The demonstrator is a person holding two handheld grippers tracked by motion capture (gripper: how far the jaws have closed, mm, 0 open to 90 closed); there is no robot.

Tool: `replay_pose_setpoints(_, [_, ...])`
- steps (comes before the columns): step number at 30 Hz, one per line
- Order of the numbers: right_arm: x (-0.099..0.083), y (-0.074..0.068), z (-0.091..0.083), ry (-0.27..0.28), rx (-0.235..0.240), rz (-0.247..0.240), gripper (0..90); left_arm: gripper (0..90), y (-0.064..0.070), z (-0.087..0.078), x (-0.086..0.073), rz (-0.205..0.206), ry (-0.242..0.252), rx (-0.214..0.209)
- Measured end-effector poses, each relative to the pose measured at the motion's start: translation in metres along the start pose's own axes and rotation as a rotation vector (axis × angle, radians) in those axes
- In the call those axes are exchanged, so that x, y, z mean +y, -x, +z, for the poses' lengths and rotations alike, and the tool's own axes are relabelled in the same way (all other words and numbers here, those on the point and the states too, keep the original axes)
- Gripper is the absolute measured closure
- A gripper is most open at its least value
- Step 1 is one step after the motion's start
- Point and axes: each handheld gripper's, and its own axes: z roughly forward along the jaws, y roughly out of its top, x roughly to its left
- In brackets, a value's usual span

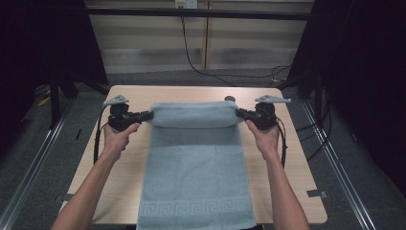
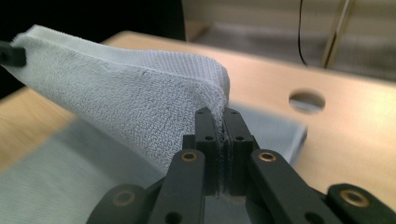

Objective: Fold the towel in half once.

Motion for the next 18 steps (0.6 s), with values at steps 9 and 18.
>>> replay_pose_setpoints(9, [0.019, -0.035, -0.071, 0.079, 0.057, -0.103, 87.1, 84.9, 0.059, -0.068, 0.011, 0.125, 0.071, -0.091])
replay_pose_setpoints(18, [-0.039, -0.069, -0.110, -0.003, 0.120, -0.159, 87.1, 83.1, 0.085, -0.090, -0.068, 0.181, -0.029, -0.142])
